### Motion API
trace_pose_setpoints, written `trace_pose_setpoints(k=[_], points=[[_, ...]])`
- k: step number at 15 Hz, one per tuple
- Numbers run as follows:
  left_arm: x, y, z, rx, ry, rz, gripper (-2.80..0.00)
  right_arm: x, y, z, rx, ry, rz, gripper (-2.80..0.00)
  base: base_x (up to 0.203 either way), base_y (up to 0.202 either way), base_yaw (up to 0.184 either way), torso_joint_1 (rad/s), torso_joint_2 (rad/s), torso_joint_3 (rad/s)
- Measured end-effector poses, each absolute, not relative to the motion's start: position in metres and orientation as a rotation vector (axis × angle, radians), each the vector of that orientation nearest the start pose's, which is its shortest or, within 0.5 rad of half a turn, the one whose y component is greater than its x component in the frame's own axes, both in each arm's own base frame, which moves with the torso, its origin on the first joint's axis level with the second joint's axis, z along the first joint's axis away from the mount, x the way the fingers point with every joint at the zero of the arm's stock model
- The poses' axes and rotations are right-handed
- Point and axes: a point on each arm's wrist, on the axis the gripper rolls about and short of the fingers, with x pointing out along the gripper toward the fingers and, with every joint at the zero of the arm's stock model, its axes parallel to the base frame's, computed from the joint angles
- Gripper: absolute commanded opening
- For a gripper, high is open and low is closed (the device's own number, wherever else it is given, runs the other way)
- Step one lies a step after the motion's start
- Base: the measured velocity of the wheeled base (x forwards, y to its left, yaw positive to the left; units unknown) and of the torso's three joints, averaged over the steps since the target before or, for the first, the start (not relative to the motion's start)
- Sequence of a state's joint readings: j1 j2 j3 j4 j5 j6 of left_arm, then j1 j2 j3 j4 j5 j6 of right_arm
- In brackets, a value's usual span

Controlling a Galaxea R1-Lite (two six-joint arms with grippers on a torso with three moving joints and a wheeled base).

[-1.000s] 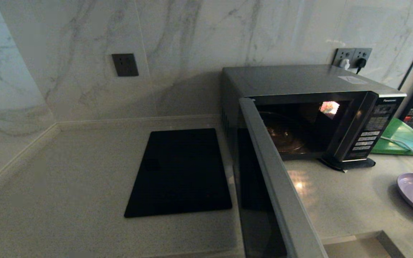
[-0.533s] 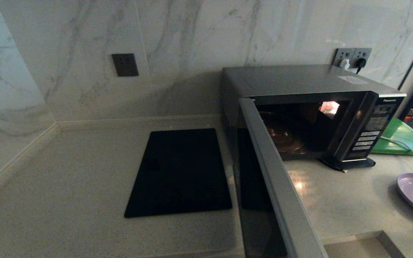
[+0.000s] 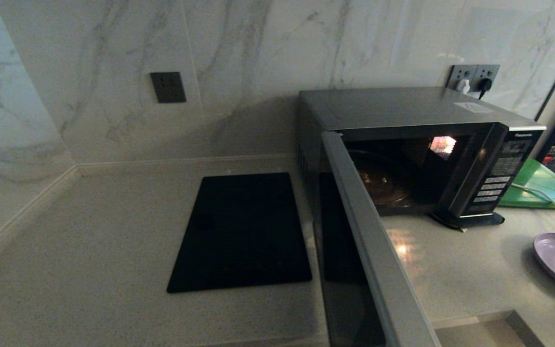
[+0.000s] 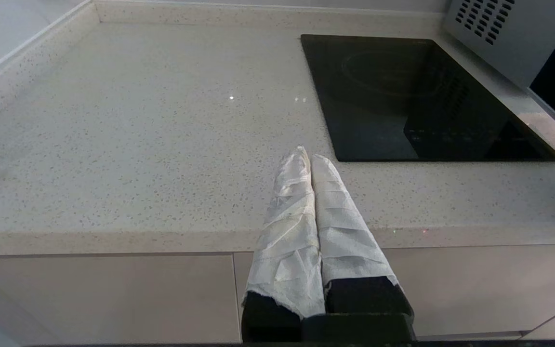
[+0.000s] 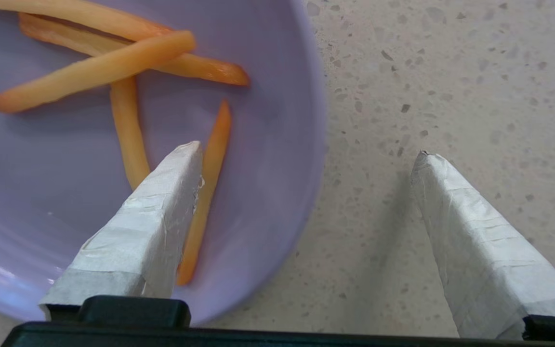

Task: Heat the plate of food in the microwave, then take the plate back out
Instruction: Put the plate in the microwave oven

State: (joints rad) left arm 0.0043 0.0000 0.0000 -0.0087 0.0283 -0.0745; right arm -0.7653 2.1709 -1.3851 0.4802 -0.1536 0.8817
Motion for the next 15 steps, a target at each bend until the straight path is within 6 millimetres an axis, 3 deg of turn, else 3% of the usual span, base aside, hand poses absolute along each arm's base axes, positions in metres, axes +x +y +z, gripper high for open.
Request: trace_pose_setpoints(k=[1,2,3,15], points=[[-0.0228,0.0005,0.0764,-0.075,-0.01,0.033,-2.8,0.2702,-0.2644,0.0787,1.098,0.839,-1.32,0.0,0.0,0.0,0.0,0.0,0.0,0.0],[-0.0228,0.0005,0.0764,-0.075,-0.01,0.032,-2.8,0.2709,-0.265,0.0773,1.097,0.84,-1.32,-1.59,0.0,0.0,0.0,0.0,0.0,0.0],[-0.0228,0.0005,0.0764,-0.075,-0.01,0.033,-2.8,0.2713,-0.2654,0.0763,1.098,0.842,-1.321,-2.8,0.0,0.0,0.0,0.0,0.0,0.0],[-0.0228,0.0005,0.0764,-0.074,-0.01,0.032,-2.8,0.2701,-0.2649,0.0765,1.115,0.85,-1.298,-2.8,0.0,0.0,0.0,0.0,0.0,0.0]])
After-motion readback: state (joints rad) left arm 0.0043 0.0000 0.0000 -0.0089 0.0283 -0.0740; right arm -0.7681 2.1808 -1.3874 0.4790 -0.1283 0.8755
